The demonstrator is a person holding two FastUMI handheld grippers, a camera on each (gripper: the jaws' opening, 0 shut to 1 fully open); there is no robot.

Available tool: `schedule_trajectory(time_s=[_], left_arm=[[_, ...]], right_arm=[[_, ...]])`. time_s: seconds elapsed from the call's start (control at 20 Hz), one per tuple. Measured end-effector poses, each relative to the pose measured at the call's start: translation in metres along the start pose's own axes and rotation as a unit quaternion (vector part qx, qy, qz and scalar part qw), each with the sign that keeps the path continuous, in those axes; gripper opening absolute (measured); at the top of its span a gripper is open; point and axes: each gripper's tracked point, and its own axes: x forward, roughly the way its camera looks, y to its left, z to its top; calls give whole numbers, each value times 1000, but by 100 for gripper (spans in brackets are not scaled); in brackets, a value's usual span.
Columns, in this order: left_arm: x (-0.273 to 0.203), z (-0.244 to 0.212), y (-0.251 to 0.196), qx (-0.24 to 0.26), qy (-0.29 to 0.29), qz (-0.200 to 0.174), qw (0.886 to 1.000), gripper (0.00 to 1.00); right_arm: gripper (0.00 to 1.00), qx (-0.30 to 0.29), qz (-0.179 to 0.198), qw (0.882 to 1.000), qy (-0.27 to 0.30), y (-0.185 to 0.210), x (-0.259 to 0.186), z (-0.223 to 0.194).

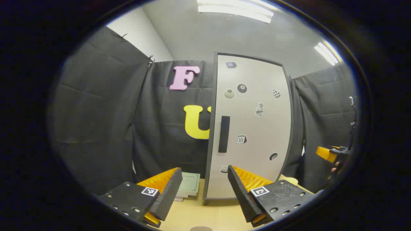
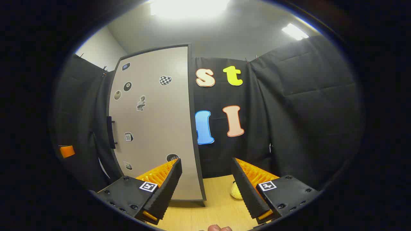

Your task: Open the cabinet door with the right hand, grasp the bottle in the cabinet with the left hand and place it on the coaster, then close the cabinet door with the right hand.

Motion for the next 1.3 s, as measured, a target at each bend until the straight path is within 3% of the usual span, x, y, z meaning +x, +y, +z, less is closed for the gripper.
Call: schedule_trajectory(time_s=[0.3, 0.5, 0.65, 0.75, 1.05, 1.3], left_arm=[[-8, 0, -17, -3, -3, 6, 1000, 86], [-12, -18, -33, -58, 18, 4, 998, 88], [-19, -38, -32, -86, 35, 34, 995, 86], [-20, -45, -34, -78, 45, 36, 995, 91], [-8, -45, -18, -32, 46, 27, 998, 86], [-4, -50, 0, -17, 46, 6, 999, 86]], right_arm=[[98, -26, -14, 999, 11, -23, 1, -4], [98, -21, 23, 999, 13, -16, 0, -10], [98, -24, 48, 998, 28, -8, -7, -26], [98, -32, 48, 997, 45, -9, -15, -40], [98, -26, 30, 997, 70, 0, -24, -54], [98, -20, 32, 996, 75, 33, -24, -50]])
